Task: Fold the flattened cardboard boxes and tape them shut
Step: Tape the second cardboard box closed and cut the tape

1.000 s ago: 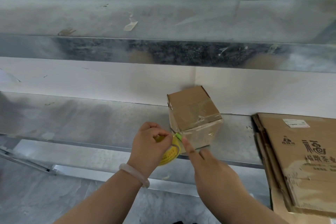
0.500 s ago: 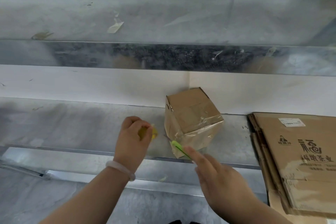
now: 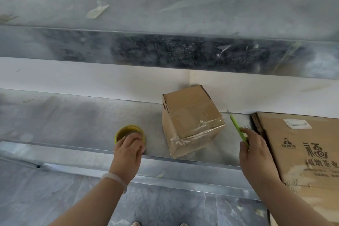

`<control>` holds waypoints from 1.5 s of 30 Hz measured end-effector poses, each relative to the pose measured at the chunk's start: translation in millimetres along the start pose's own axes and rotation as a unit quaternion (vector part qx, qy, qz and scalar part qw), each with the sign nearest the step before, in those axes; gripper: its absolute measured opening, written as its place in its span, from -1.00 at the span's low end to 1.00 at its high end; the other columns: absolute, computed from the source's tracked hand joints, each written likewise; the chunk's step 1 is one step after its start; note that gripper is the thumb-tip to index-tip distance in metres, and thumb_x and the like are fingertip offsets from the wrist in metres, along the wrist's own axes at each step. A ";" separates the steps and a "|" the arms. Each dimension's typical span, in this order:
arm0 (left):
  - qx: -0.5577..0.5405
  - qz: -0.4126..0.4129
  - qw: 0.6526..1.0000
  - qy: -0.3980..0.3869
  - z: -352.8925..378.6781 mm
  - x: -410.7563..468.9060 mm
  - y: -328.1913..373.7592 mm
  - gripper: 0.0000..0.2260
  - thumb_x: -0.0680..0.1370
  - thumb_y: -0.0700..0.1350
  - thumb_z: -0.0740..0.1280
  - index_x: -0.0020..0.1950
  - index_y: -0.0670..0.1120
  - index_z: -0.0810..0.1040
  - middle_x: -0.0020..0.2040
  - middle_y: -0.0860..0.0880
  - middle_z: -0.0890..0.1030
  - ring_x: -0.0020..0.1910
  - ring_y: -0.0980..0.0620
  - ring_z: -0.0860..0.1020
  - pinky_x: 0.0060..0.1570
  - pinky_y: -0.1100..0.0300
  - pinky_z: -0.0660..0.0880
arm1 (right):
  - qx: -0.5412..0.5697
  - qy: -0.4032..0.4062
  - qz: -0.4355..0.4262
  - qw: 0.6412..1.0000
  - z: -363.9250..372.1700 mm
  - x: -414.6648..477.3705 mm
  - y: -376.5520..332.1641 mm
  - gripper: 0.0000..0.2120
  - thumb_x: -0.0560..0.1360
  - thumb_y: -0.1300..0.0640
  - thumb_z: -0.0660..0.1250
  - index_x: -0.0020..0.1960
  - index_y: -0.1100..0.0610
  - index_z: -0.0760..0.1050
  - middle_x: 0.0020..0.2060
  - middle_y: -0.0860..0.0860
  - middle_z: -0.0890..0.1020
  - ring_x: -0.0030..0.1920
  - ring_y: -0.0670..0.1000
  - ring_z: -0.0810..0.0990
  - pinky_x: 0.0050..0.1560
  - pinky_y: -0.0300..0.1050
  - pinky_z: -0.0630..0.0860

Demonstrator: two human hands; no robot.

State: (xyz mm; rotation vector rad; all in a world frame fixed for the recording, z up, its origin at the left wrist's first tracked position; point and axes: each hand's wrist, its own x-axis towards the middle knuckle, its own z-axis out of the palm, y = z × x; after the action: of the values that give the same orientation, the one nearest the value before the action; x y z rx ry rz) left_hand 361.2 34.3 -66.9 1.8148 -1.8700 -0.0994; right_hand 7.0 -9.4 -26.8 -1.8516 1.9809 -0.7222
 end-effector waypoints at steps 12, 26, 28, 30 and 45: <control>-0.216 -0.050 0.970 0.098 -42.7 -1.9 83.3 -0.61 0.65 -0.07 0.13 0.47 -0.14 0.36 0.40 -0.06 0.45 0.37 0.06 0.40 0.35 0.26 0.31 | 0.321 -0.043 -0.001 0.946 -4.4 2.5 -47.9 -0.58 0.59 -0.22 0.07 0.45 -0.37 0.24 0.42 -0.32 0.36 0.44 -0.25 0.30 0.43 -0.24 0.24; -0.491 -0.200 0.844 0.085 -9.6 23.3 144.0 -0.55 0.60 0.03 0.15 0.50 0.08 0.28 0.33 0.25 0.48 0.32 0.27 0.43 0.29 0.28 0.41 | 0.433 -0.027 0.039 0.900 16.2 -20.9 -113.6 -0.54 0.63 -0.10 0.15 0.51 -0.12 0.27 0.21 -0.42 0.45 0.13 -0.58 0.37 0.02 -0.67 0.30; -0.520 -0.200 0.827 0.072 -7.7 24.5 139.8 -0.63 0.64 -0.04 0.14 0.46 0.16 0.30 0.31 0.27 0.51 0.31 0.27 0.44 0.21 0.38 0.42 | 0.441 -0.015 0.041 0.897 18.3 -20.8 -111.3 -0.62 0.67 -0.01 0.09 0.48 -0.18 0.28 0.22 -0.42 0.44 0.17 -0.55 0.37 0.06 -0.65 0.30; -0.524 -0.193 0.828 0.054 -12.2 24.9 134.9 -0.65 0.65 -0.07 0.12 0.43 0.18 0.30 0.33 0.20 0.51 0.32 0.26 0.44 0.22 0.40 0.38 | 0.462 -0.022 0.049 0.885 17.6 -22.1 -109.7 -0.67 0.68 0.02 0.06 0.39 -0.28 0.32 0.25 -0.38 0.48 0.23 -0.46 0.41 0.11 -0.60 0.33; -0.484 -0.228 0.841 0.083 -16.2 47.5 155.1 -0.55 0.63 0.04 0.14 0.50 -0.05 0.30 0.41 0.00 0.36 0.38 0.11 0.37 0.41 0.06 0.32 | 0.452 -0.015 0.091 0.887 14.2 -6.8 -129.0 -0.70 0.66 -0.01 0.13 0.30 -0.03 0.53 0.09 -0.17 0.65 0.07 -0.26 0.57 -0.05 -0.54 0.46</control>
State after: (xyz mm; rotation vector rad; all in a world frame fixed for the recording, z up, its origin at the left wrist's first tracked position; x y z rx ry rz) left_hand 228.8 9.0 24.8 1.3862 -0.9028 -0.8599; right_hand 121.5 -7.8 34.6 -1.0803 1.3676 -1.2574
